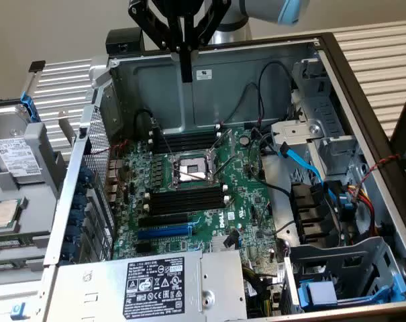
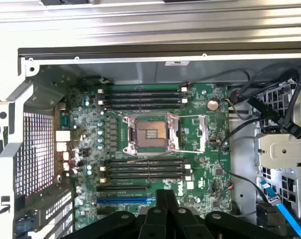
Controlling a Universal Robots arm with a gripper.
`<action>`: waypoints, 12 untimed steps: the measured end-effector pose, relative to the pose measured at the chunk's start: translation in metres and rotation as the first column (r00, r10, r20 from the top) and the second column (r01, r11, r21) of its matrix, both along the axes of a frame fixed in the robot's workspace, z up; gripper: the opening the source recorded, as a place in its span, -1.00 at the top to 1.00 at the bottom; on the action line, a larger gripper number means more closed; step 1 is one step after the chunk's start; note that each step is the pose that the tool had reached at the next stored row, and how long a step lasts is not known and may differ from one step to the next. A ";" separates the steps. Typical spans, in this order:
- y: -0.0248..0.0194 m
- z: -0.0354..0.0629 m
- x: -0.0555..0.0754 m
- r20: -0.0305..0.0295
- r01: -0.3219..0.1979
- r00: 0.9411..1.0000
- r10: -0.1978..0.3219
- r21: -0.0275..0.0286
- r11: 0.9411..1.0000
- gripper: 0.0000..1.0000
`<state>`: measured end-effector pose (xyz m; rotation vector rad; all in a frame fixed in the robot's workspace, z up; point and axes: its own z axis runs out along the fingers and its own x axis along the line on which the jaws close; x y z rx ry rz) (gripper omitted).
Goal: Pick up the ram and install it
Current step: 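Reach for the ram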
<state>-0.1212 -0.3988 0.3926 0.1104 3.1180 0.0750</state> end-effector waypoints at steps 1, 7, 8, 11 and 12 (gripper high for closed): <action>0.0000 0.0000 0.000 0.000 0.000 1.000 0.000 0.000 1.000 0.79; 0.0000 0.0000 0.000 0.000 0.000 1.000 0.000 0.000 1.000 0.79; 0.0000 0.0000 0.000 0.000 0.000 1.000 0.000 0.000 1.000 0.79; 0.0000 0.0000 0.000 0.000 0.000 1.000 0.000 0.000 1.000 0.79; 0.0000 0.0000 0.000 0.000 0.000 1.000 0.000 0.000 1.000 0.79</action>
